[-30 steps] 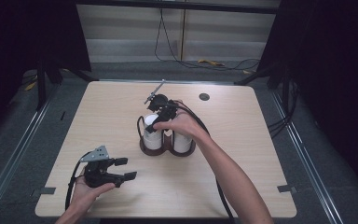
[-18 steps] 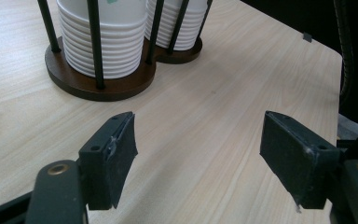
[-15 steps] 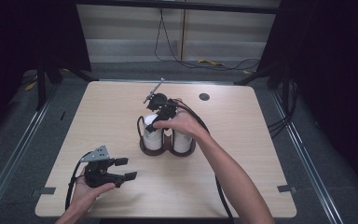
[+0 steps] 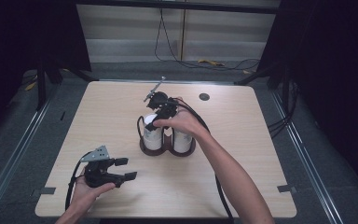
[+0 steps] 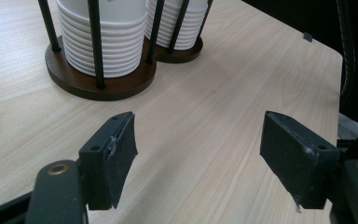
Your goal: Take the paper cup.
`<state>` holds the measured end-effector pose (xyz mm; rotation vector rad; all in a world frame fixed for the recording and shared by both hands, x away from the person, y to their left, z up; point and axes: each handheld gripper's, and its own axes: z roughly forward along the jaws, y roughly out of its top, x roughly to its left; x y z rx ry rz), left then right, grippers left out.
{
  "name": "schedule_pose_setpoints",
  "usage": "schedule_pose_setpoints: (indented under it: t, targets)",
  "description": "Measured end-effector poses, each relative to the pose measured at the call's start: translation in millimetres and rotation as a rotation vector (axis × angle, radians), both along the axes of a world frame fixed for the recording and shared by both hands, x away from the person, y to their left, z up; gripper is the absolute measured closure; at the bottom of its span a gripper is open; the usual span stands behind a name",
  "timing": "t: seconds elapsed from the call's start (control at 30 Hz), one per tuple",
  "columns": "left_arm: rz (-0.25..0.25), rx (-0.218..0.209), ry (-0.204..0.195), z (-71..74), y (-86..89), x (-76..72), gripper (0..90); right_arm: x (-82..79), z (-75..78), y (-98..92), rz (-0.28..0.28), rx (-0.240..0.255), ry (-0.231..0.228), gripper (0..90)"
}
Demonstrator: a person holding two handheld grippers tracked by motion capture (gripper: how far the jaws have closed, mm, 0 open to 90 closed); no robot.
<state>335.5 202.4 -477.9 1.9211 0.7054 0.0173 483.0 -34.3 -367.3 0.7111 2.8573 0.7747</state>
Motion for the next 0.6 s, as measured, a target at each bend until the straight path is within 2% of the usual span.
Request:
schedule_pose_setpoints:
  t: [0.6]
  targets:
    - [-0.002, 0.001, 0.001, -0.1, -0.2, -0.1, 26.7, -1.1, 5.9, -0.3, 0.000, 0.002, -0.014, 36.7]
